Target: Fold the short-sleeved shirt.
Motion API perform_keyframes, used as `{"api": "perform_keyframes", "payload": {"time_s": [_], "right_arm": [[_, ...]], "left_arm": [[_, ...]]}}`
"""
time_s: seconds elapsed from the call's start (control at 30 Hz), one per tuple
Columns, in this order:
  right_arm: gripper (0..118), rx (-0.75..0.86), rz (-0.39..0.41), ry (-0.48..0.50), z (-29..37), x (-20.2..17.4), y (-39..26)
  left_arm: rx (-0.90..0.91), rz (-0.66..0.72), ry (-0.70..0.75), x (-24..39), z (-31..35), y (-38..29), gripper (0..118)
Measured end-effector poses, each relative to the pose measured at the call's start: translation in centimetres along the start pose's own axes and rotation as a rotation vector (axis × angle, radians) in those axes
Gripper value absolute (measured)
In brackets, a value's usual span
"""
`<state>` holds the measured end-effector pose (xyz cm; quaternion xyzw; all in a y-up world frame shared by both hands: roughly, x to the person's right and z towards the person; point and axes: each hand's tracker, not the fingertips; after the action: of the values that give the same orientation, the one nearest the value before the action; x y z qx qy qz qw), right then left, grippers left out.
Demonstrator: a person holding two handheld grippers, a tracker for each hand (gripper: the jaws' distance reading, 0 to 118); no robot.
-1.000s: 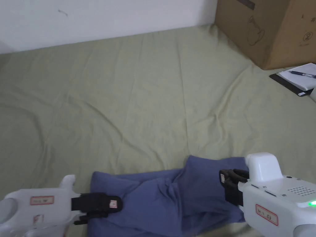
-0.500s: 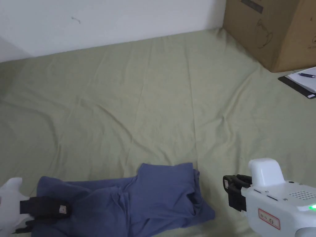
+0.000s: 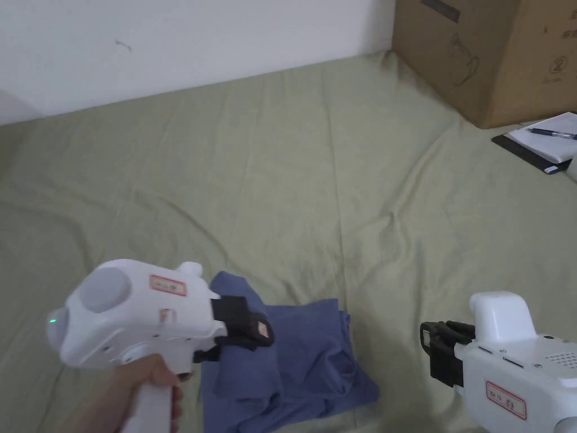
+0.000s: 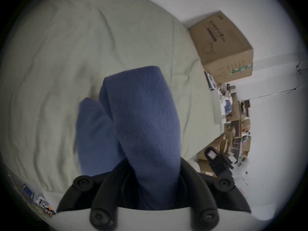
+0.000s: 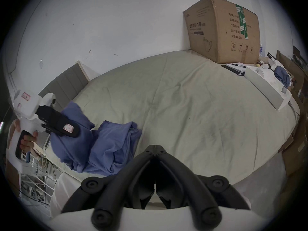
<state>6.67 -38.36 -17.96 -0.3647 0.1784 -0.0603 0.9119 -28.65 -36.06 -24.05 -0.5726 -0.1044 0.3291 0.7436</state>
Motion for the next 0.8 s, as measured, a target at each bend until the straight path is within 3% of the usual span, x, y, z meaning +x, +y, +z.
{"api": "perform_keyframes", "payload": {"time_s": [0.07,0.1,0.2,0.3,0.5,0.57,0.63,0.67,0.8], "right_arm": [[0,0.0,-0.009,-0.007,0.3,0.5,-0.2],[0,-0.001,-0.012,-0.011,0.4,0.7,-0.2],[0,-0.004,-0.018,-0.021,0.8,1.2,-0.3],[0,-0.005,-0.016,-0.029,1.1,1.6,-0.4],[0,-0.013,-0.035,-0.014,0.8,1.7,-0.6],[0,-0.014,-0.015,-0.007,0.7,1.2,-0.7],[0,-0.018,0.003,-0.004,0.5,0.8,-0.8],[0,-0.021,0.007,0.001,0.3,0.7,-0.8],[0,-0.027,0.009,0.024,0.1,0.4,-0.9]], "left_arm": [[-0.016,-0.052,0.052,1.4,-2.8,0.6,16],[-0.022,-0.049,0.039,1.6,-4.0,0.8,24],[-0.055,-0.021,-0.021,1.7,-5.8,1.4,72],[-0.027,-0.065,-0.063,2.6,-4.4,1.0,102],[0.066,-0.126,0.024,1.2,0.2,0.2,104],[0.079,-0.099,0.031,0.0,1.1,-0.2,94],[0.111,-0.067,0.034,-1.7,1.8,-0.8,28],[0.126,-0.047,0.04,-1.9,1.6,-1.1,4],[0.131,-0.015,0.068,-3.5,-0.6,-1.4,0]]}}
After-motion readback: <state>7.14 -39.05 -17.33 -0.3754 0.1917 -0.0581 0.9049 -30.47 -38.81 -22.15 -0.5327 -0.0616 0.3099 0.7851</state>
